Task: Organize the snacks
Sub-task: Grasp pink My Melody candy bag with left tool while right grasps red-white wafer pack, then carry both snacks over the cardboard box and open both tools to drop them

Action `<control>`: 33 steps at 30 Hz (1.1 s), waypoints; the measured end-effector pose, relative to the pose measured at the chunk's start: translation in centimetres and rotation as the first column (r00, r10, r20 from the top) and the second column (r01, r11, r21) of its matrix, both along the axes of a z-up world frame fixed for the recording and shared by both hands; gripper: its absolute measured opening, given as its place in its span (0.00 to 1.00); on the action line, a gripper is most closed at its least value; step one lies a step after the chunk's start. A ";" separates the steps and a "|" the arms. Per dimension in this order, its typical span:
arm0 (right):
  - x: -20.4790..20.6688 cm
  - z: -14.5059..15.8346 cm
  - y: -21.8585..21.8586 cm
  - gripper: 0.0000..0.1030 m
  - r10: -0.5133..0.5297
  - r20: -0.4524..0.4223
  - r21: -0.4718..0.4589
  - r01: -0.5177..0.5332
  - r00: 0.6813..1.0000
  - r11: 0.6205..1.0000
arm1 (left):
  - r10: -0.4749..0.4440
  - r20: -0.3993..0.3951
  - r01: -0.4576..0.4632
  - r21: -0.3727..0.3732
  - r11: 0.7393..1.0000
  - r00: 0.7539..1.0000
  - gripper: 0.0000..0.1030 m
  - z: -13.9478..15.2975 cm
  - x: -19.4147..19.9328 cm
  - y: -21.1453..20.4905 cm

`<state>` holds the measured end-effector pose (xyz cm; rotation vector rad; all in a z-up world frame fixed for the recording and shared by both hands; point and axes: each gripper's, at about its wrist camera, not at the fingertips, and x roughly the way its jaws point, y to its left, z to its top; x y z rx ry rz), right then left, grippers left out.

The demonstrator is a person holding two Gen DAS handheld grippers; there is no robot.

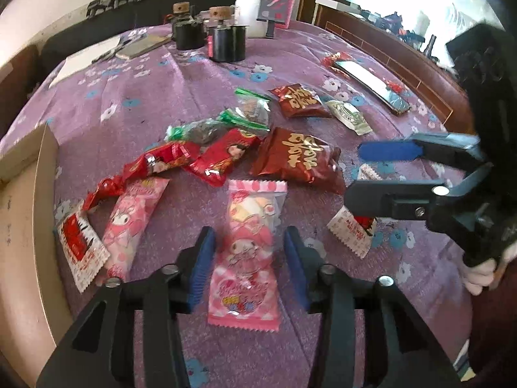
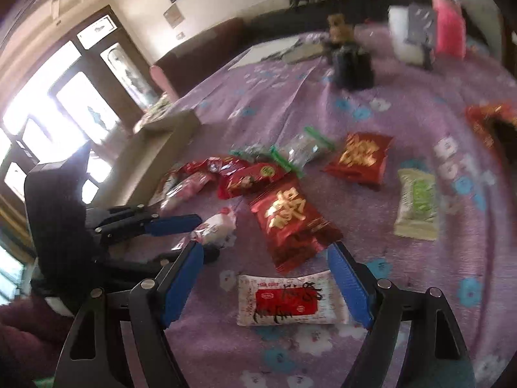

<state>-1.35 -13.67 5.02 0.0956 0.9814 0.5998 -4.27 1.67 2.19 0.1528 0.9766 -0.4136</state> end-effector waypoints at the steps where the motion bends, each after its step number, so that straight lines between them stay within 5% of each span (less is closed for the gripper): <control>1: -0.5 0.6 0.0 0.80 -0.007 0.027 -0.021 0.008 1.000 1.000 | -0.003 0.012 0.002 0.021 1.000 1.000 0.47 -0.1 -0.1 -0.4; 4: -2.0 1.1 -0.3 0.80 0.022 0.061 -0.044 -0.019 0.998 0.999 | -0.009 0.044 0.007 0.058 0.998 0.999 0.45 -0.3 -0.3 -1.0; 6: -2.3 0.6 0.2 0.79 0.051 0.051 -0.114 -0.045 0.997 0.992 | 0.011 0.036 -0.013 0.041 0.999 0.999 0.24 -0.1 -0.2 -0.5; 9: -2.4 -0.7 0.2 0.79 0.029 0.002 -0.212 -0.027 1.000 0.977 | 0.062 0.003 -0.062 -0.024 0.998 0.998 0.24 0.2 -0.1 0.8; 12: -3.0 -0.6 -0.7 0.79 -0.104 -0.005 -0.260 0.099 0.995 0.961 | 0.101 -0.003 -0.101 -0.077 0.992 0.995 0.24 0.8 -0.7 2.2; 18: -4.7 -0.7 -0.9 0.79 -0.217 -0.107 -0.169 0.198 0.970 0.966 | 0.138 0.013 -0.135 -0.156 0.979 0.990 0.24 2.6 -1.7 4.1; 27: -1.3 -2.2 1.5 0.80 -0.449 -0.118 -0.271 0.407 0.886 0.872 | 0.168 0.024 -0.159 -0.217 0.963 0.986 0.24 3.4 -3.5 6.6; 32: -2.5 -2.6 3.0 0.59 -0.481 0.012 -0.364 0.452 0.876 0.814 | 0.209 0.037 -0.194 -0.252 0.948 0.977 0.24 4.4 -4.5 9.3; 33: -2.8 -2.5 2.5 0.35 -0.488 0.007 -0.335 0.462 0.873 0.821 | 0.217 0.038 -0.200 -0.259 0.945 0.975 0.24 4.5 -4.7 9.8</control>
